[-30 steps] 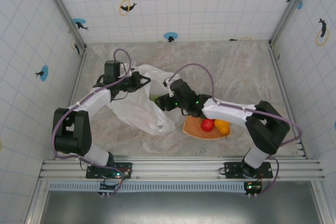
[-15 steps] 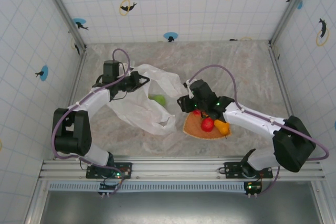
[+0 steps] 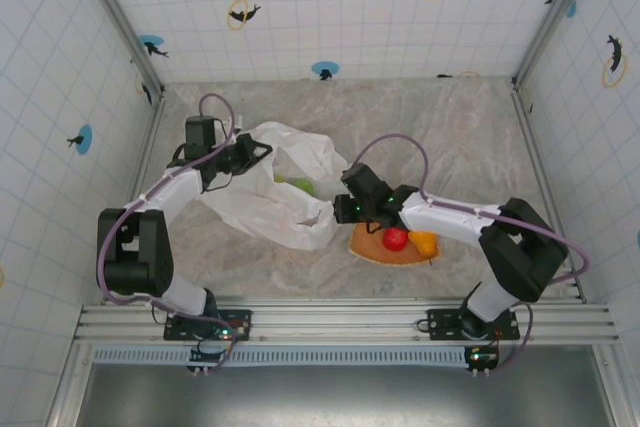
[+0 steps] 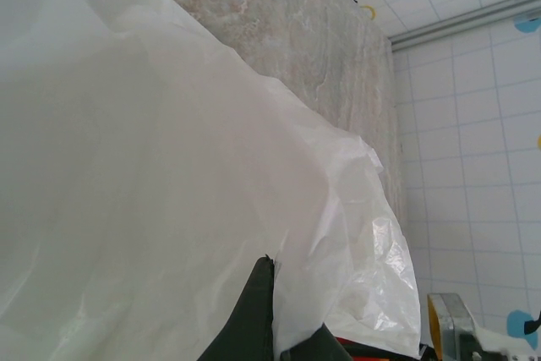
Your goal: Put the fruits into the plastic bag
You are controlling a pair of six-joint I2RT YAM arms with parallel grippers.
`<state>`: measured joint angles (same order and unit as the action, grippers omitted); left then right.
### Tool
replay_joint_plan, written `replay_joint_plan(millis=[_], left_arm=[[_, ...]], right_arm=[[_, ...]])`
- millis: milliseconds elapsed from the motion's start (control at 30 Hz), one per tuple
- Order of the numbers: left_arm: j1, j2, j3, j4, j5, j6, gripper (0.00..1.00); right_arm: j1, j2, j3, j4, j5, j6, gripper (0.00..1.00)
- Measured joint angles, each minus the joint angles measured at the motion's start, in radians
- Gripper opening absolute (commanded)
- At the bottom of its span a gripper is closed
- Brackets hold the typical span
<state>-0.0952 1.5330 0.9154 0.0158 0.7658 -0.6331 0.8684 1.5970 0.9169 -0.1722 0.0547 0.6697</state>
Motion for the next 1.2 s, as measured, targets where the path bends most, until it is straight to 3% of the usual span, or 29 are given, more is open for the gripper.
replay_joint_plan(millis=[500, 700, 800, 833, 1000, 1200], left_arm=[[0.000, 0.000, -0.001, 0.000, 0.001, 0.000, 0.00], [0.000, 0.000, -0.001, 0.000, 0.002, 0.000, 0.00], [0.000, 0.000, -0.001, 0.000, 0.004, 0.000, 0.00], [0.000, 0.000, -0.001, 0.000, 0.004, -0.001, 0.00], [0.000, 0.000, -0.001, 0.000, 0.004, -0.003, 0.00], [0.000, 0.000, 0.009, -0.013, 0.008, -0.006, 0.00]], right_arm=[[0.010, 0.143, 0.103, -0.047, 0.124, 0.064, 0.46], [0.011, 0.180, 0.103, -0.007, 0.120, 0.085, 0.30], [0.011, 0.186, 0.103, 0.020, 0.116, 0.091, 0.08], [0.011, 0.185, 0.103, 0.029, 0.116, 0.095, 0.04], [0.009, 0.151, 0.100, 0.053, 0.116, 0.126, 0.00], [0.015, -0.026, 0.073, 0.102, 0.086, 0.157, 0.00]])
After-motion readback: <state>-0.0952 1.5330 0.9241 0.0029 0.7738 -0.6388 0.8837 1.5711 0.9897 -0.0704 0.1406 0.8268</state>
